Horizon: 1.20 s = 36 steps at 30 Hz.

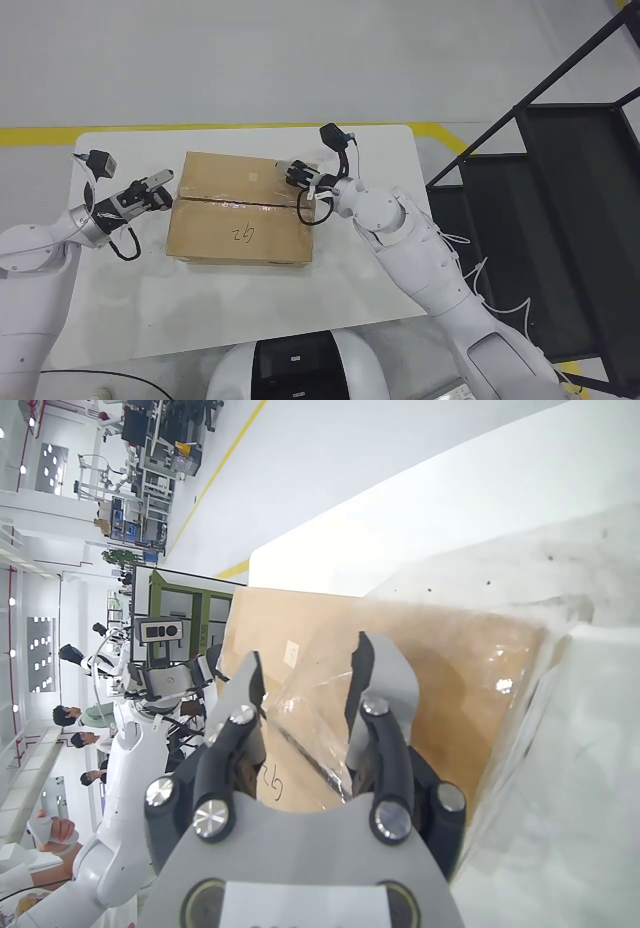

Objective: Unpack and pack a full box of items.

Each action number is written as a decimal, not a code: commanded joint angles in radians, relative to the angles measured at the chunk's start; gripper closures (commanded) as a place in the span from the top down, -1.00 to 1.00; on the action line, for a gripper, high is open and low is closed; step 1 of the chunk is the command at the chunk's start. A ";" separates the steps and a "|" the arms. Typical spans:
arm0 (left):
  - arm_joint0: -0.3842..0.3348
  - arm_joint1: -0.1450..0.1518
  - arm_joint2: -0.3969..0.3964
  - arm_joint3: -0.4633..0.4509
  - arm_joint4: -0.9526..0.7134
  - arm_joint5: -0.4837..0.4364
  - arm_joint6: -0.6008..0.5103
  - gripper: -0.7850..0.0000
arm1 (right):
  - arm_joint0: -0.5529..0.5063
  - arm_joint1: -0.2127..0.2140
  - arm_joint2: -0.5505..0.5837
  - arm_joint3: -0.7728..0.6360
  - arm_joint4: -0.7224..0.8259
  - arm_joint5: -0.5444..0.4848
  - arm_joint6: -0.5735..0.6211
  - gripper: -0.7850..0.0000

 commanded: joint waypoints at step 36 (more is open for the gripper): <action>-0.023 -0.010 0.022 0.044 -0.021 -0.025 -0.008 1.00 | -0.047 -0.001 -0.070 -0.051 -0.019 -0.236 0.063 -1.00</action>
